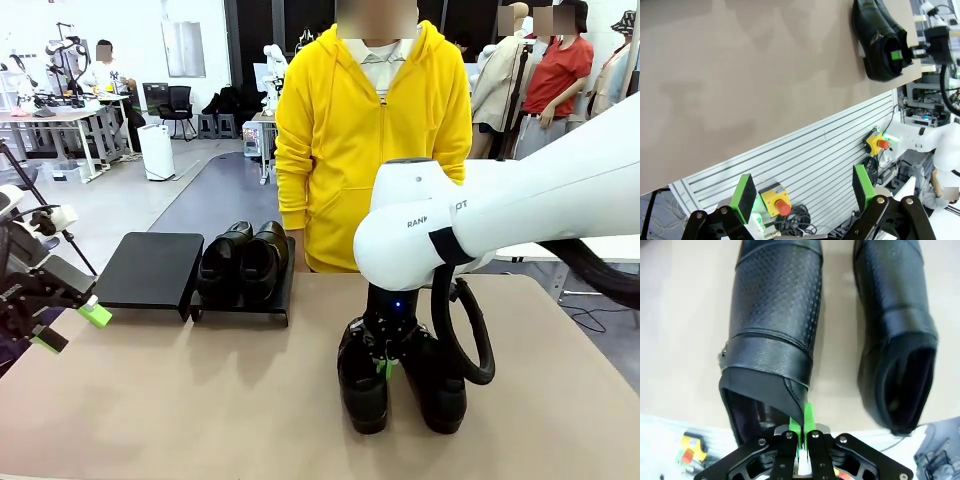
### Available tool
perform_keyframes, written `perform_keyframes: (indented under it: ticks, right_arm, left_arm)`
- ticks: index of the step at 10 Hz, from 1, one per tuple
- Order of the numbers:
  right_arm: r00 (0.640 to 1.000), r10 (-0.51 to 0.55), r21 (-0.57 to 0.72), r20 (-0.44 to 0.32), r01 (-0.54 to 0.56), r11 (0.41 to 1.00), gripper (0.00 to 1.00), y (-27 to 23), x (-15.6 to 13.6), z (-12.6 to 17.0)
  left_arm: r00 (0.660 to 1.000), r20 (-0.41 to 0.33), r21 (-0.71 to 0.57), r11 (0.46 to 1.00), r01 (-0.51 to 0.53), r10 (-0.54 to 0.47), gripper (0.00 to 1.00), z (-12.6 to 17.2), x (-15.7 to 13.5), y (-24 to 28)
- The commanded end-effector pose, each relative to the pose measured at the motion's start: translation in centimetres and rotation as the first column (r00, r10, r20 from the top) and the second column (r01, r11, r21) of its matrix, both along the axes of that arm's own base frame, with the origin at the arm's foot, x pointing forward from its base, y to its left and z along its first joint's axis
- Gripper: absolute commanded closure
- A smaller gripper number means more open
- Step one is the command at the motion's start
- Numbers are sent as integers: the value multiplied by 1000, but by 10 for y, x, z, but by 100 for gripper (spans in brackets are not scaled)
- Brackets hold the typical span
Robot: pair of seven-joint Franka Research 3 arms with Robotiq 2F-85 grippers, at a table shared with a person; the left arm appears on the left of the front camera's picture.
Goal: Organize the shoes by placing them on the stand.
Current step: Pick up one Shoe and place it in the middle of the table.
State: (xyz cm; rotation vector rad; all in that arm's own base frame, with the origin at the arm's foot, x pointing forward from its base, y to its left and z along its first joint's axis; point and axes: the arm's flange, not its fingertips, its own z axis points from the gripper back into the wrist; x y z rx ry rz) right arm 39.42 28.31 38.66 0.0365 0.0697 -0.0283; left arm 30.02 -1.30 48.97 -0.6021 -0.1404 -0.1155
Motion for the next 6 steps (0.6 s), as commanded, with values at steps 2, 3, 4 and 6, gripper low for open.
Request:
perform_keyframes:
  ticks: [2, 3, 4, 6]
  right_arm:
    - [984, 178, 12, 11, -178, 984, 100, 36, -76, 4]
    - [961, 276, 22, 38, -276, 961, 100, 58, -91, -2]
    - [940, 338, 23, 49, -340, 940, 100, 76, -99, -6]
    - [932, 349, 68, 100, -356, 932, 100, 113, -95, -6]
  left_arm:
    - [1000, -1, -14, 1000, 0, 0, 0, 2, 0, 2]
    - [1000, -1, -14, 1000, 0, 0, 0, 2, 0, 2]
    - [1000, -1, -14, 1000, 0, 0, 0, 2, 0, 2]
    - [1000, -1, -14, 1000, 0, 0, 0, 2, 0, 2]
